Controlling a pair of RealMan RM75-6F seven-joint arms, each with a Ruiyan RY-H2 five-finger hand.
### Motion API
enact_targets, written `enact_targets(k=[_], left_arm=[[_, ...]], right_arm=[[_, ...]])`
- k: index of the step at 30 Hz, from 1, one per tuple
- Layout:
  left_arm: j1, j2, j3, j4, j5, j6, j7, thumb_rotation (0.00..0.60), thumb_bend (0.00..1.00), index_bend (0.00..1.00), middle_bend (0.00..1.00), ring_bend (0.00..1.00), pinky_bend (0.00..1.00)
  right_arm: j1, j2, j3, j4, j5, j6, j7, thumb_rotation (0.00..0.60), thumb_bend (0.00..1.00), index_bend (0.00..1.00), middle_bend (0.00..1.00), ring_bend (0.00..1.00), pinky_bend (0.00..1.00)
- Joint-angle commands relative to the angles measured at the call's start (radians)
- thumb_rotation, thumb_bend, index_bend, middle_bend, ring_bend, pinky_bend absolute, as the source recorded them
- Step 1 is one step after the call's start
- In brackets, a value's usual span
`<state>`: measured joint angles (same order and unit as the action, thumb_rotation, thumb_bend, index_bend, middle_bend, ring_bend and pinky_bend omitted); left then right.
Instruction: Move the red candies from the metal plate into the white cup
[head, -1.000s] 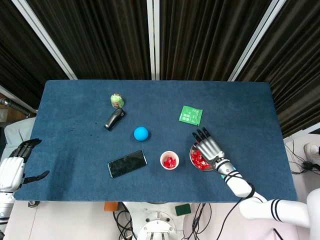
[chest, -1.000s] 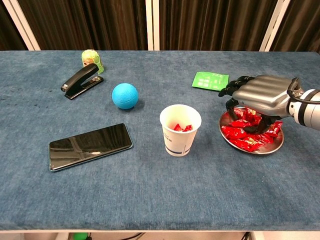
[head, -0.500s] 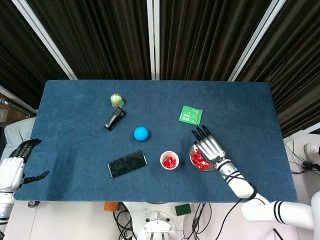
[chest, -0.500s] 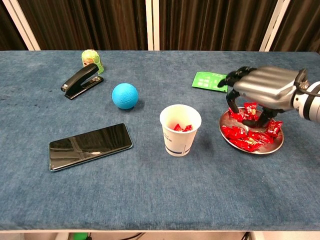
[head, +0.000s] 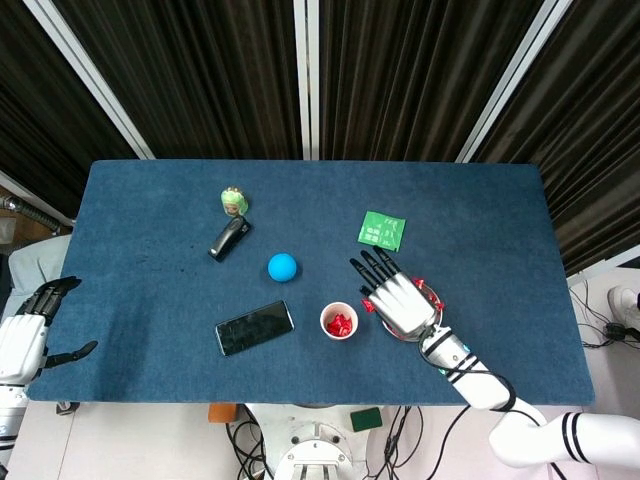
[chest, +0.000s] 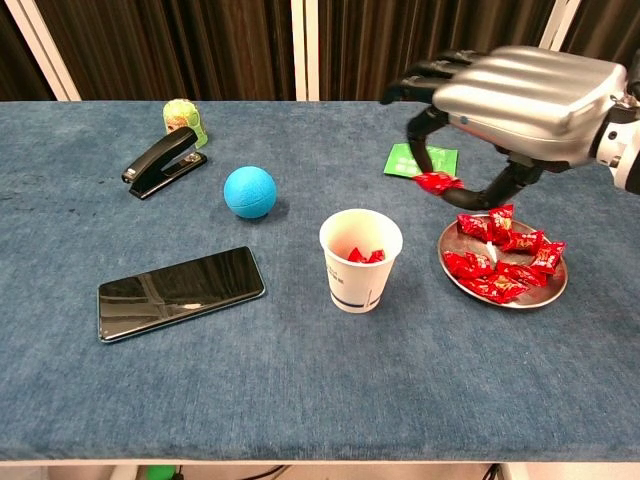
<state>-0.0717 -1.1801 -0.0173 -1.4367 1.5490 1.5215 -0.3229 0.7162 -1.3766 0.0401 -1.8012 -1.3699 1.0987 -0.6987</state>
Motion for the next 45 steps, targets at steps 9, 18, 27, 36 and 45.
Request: enact_targets(k=[9, 18, 27, 36, 45], left_arm=[[0.005, 0.002, 0.000, 0.003, -0.001, 0.006, -0.007, 0.600, 0.04, 0.16, 0.13, 0.11, 0.23], [0.008, 0.001, 0.000, 0.011, -0.003, 0.007, -0.014, 0.600, 0.04, 0.16, 0.13, 0.11, 0.23], [0.009, -0.003, 0.000, 0.019, -0.004, 0.008, -0.021, 0.600, 0.04, 0.16, 0.13, 0.11, 0.23], [0.010, -0.001, 0.000, 0.015, 0.002, 0.012, -0.018, 0.600, 0.04, 0.16, 0.13, 0.11, 0.23], [0.012, -0.001, 0.002, 0.002, 0.006, 0.018, -0.002, 0.600, 0.04, 0.16, 0.13, 0.11, 0.23]], right_arm=[[0.041, -0.061, 0.011, -0.001, -0.014, -0.069, -0.040, 0.600, 0.38, 0.59, 0.05, 0.00, 0.00], [0.057, -0.098, 0.024, 0.029, 0.008, -0.099, -0.035, 0.600, 0.35, 0.44, 0.04, 0.00, 0.00], [0.060, -0.098, 0.027, 0.023, -0.009, -0.096, -0.018, 0.600, 0.29, 0.21, 0.04, 0.00, 0.00], [-0.022, 0.013, 0.002, -0.004, -0.039, 0.004, 0.029, 0.600, 0.30, 0.25, 0.04, 0.00, 0.00], [-0.078, 0.057, -0.055, 0.082, 0.039, -0.039, 0.065, 0.600, 0.30, 0.35, 0.04, 0.00, 0.00]])
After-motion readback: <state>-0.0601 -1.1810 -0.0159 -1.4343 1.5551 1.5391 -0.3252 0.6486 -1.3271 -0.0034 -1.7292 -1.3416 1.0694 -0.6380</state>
